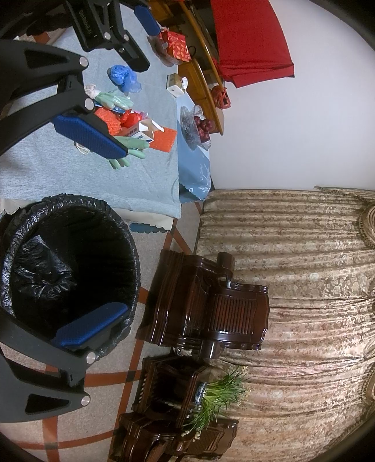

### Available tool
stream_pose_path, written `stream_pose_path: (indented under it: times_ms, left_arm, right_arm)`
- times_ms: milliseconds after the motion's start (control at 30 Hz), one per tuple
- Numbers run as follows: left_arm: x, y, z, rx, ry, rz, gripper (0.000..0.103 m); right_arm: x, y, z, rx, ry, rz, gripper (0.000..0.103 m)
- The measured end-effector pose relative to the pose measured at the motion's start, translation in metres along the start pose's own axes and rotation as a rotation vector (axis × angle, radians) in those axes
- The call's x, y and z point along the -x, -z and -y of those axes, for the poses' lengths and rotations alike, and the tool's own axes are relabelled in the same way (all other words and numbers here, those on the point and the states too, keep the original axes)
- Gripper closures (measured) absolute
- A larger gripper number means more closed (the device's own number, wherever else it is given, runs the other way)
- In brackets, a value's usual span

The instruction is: Collect trash

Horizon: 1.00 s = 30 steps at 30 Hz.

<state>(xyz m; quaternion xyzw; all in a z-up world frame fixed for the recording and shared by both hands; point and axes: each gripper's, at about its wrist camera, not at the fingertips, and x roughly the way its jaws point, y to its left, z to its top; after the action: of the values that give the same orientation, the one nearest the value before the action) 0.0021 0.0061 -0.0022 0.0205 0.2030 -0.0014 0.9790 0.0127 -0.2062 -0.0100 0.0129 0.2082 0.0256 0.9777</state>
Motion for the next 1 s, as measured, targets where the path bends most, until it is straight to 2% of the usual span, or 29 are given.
stream_pose_path:
  times_ms: [433, 700, 867, 1000]
  left_arm:
    - [-0.001, 0.0, -0.001, 0.001, 0.0, -0.003, 0.005]
    - [-0.016, 0.02, -0.016, 0.011, -0.002, -0.028, 0.005]
    - [-0.034, 0.023, -0.044, 0.024, -0.072, -0.04, 0.005]
    - [-0.056, 0.037, -0.078, 0.031, -0.141, -0.099, 0.005]
  right_arm:
    - [-0.001, -0.002, 0.0, 0.001, -0.001, -0.004, 0.006]
    - [-0.01, 0.01, -0.01, 0.0, -0.016, -0.019, 0.006]
    - [-0.036, 0.015, -0.018, 0.005, -0.054, -0.051, 0.006]
    - [-0.054, 0.018, -0.033, 0.015, -0.084, -0.071, 0.006]
